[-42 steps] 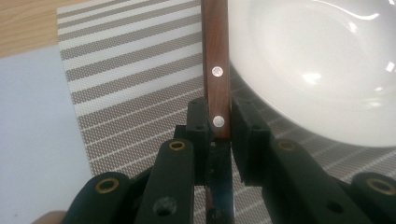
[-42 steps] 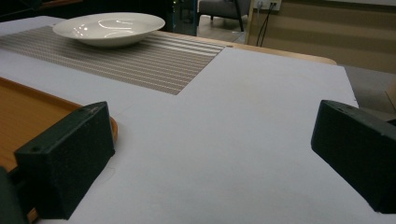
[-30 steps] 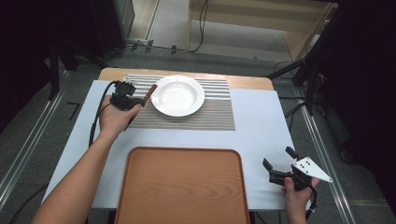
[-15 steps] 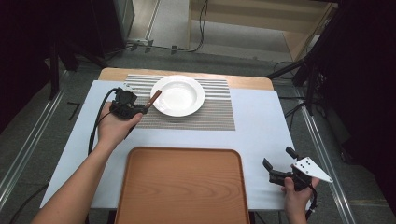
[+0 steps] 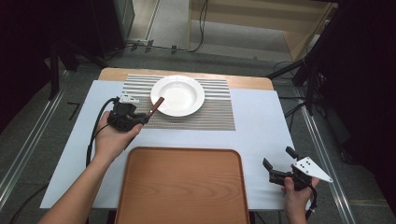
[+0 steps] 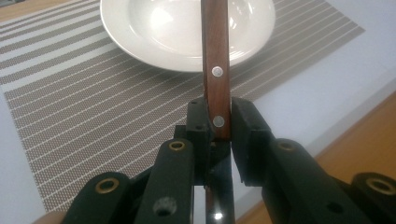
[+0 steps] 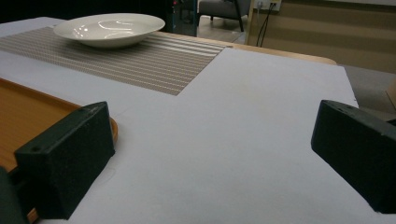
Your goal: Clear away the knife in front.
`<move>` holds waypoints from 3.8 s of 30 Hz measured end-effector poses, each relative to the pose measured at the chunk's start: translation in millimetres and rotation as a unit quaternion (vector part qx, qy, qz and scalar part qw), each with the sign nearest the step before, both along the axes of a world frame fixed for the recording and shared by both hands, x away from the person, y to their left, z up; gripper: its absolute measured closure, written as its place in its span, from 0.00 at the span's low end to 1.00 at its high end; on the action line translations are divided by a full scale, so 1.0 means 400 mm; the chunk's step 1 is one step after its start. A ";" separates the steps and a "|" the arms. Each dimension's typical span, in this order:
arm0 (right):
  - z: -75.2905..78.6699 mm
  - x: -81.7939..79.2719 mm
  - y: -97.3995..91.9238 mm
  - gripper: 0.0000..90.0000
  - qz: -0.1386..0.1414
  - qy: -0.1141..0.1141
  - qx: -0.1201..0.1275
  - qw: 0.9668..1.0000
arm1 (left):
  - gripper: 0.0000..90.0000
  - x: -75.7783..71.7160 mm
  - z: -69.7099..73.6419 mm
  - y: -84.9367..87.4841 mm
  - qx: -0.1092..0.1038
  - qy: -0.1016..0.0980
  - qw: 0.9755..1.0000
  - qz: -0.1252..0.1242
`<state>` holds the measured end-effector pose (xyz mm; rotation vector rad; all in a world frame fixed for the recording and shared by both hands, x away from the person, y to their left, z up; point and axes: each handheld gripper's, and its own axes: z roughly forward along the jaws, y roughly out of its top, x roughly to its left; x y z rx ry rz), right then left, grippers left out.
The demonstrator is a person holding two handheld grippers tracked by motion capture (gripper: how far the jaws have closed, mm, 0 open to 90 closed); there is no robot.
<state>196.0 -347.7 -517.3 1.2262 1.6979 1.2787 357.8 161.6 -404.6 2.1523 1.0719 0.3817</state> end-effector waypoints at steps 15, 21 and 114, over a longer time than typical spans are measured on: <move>0.000 0.000 -0.001 0.00 -0.001 -0.001 0.001 1.000 | 0.85 -0.121 -0.024 -0.002 -0.011 -0.001 1.000 -0.004; 0.000 -0.001 -0.001 0.00 0.000 -0.001 0.002 1.000 | 0.85 -0.163 -0.053 0.001 -0.022 0.005 1.000 0.000; -0.001 0.001 0.005 0.00 0.005 0.000 -0.009 1.000 | 0.99 -0.298 -0.220 0.087 -0.002 0.043 0.999 -0.018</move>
